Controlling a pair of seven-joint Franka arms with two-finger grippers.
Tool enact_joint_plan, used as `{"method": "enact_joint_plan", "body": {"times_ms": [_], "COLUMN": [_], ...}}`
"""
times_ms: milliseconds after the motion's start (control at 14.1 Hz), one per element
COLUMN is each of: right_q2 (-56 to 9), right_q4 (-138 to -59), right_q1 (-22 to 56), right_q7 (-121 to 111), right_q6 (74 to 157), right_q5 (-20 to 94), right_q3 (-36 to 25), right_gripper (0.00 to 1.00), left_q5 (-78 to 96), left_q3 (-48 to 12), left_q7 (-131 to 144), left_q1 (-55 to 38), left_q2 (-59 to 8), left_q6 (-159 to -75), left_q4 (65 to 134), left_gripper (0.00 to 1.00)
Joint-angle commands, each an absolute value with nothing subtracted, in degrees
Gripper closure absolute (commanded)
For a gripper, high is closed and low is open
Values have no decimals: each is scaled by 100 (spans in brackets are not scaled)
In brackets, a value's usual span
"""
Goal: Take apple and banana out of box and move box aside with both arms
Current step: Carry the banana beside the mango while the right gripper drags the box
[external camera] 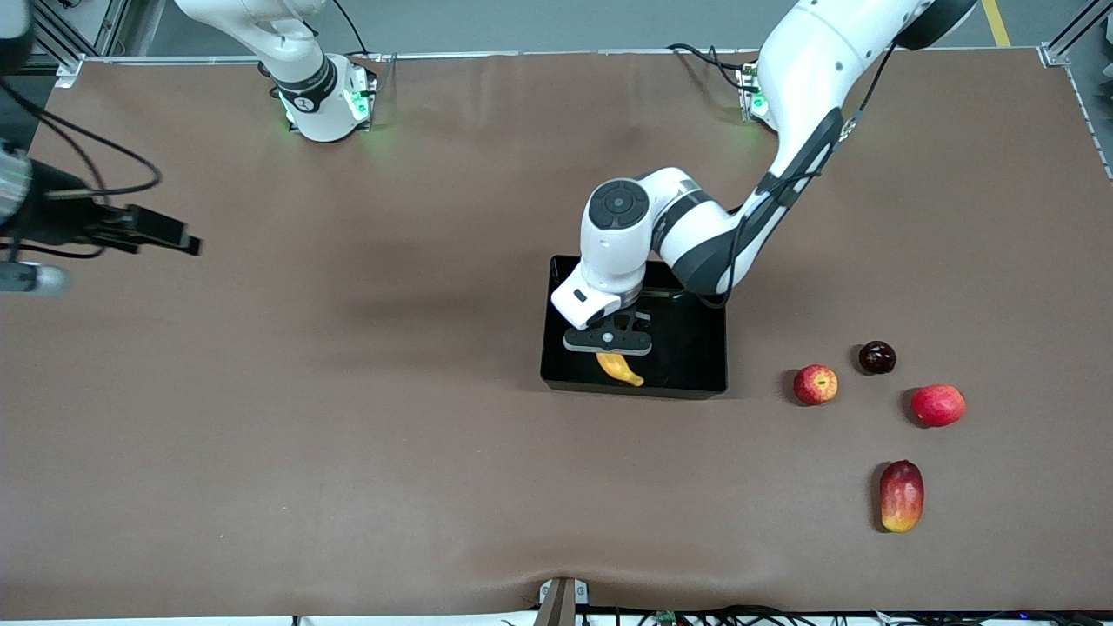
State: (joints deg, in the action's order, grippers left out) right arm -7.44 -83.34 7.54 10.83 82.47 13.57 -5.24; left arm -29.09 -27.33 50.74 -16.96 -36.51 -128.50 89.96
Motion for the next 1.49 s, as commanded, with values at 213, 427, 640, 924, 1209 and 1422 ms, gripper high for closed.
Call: {"method": "enact_joint_plan", "body": {"times_ms": [213, 427, 640, 924, 1209, 1422], "right_q2": [-1352, -1660, -2379, -3294, -4033, -4192], "right_q4": [-8358, -8814, -8824, -8807, -8807, -8815], "right_q1": [2168, 3029, 3610, 4112, 4526, 4588], "right_q7": [2283, 2925, 3646, 4016, 4192, 4192], "right_q6": [9138, 10226, 11360, 12671, 13745, 13799], "right_q5": [1485, 1485, 1468, 1397, 1380, 1380], "right_q3": [-562, -562, -571, -571, -580, -580], "right_gripper": [0, 0, 0, 0, 23, 100], "left_q5": [-2251, -2162, -2171, -2162, -2180, -2162], "left_q3": [-2786, -2804, -2795, -2795, -2760, -2742], "left_q7": [3414, 2447, 1541, -155, -1280, -2090], "left_q1": [-758, -116, 429, 1071, 1484, 1678], "left_q2": [-3006, -2997, -3094, -3409, -3813, -4139], "left_q6": [-12358, -12296, -12305, -12480, -12988, -13131], "left_q4": [9088, 9088, 9079, 9070, 9027, 8755], "left_gripper": [100, 100, 100, 100, 100, 100]}}
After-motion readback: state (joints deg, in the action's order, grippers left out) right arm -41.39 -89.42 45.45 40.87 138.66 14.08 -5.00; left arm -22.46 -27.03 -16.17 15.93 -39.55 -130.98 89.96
